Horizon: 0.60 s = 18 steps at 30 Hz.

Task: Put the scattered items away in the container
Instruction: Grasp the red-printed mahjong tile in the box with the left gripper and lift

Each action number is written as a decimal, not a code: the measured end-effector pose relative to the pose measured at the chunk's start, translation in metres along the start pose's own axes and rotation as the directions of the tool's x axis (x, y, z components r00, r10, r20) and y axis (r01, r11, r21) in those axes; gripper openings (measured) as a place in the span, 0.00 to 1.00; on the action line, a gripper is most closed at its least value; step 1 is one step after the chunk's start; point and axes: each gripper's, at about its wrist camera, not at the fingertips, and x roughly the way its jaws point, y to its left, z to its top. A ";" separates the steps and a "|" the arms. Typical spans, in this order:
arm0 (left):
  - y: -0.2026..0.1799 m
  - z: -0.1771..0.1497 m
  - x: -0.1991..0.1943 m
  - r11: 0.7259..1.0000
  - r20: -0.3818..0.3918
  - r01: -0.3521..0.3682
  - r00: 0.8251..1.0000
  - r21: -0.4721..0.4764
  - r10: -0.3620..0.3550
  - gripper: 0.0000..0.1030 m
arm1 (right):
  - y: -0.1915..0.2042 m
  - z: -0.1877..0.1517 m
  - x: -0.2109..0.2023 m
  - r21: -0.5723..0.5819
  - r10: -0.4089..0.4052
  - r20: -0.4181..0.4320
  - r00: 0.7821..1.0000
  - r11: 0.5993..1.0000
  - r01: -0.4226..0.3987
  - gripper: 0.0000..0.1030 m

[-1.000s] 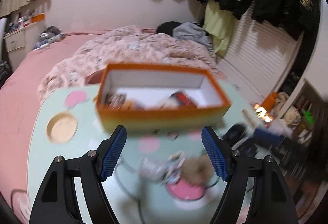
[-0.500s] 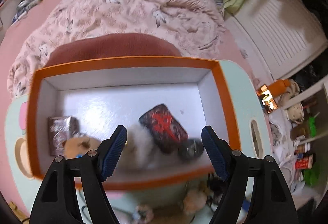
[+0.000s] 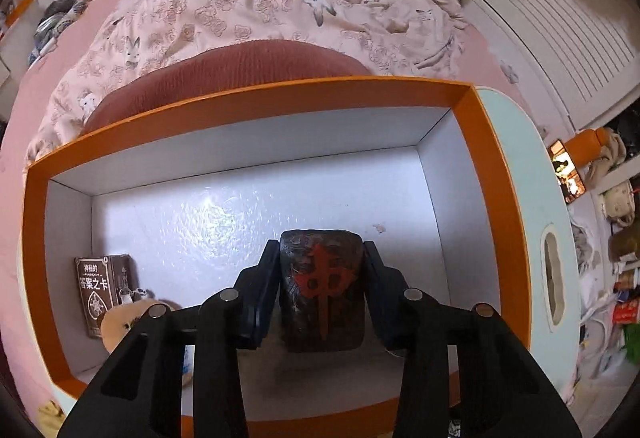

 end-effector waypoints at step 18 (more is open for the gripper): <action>0.057 -0.086 -0.154 0.967 0.404 0.248 0.881 0.051 -0.247 0.39 | 0.000 -0.004 0.002 -0.005 -0.003 -0.021 1.000 1.000 0.003 0.50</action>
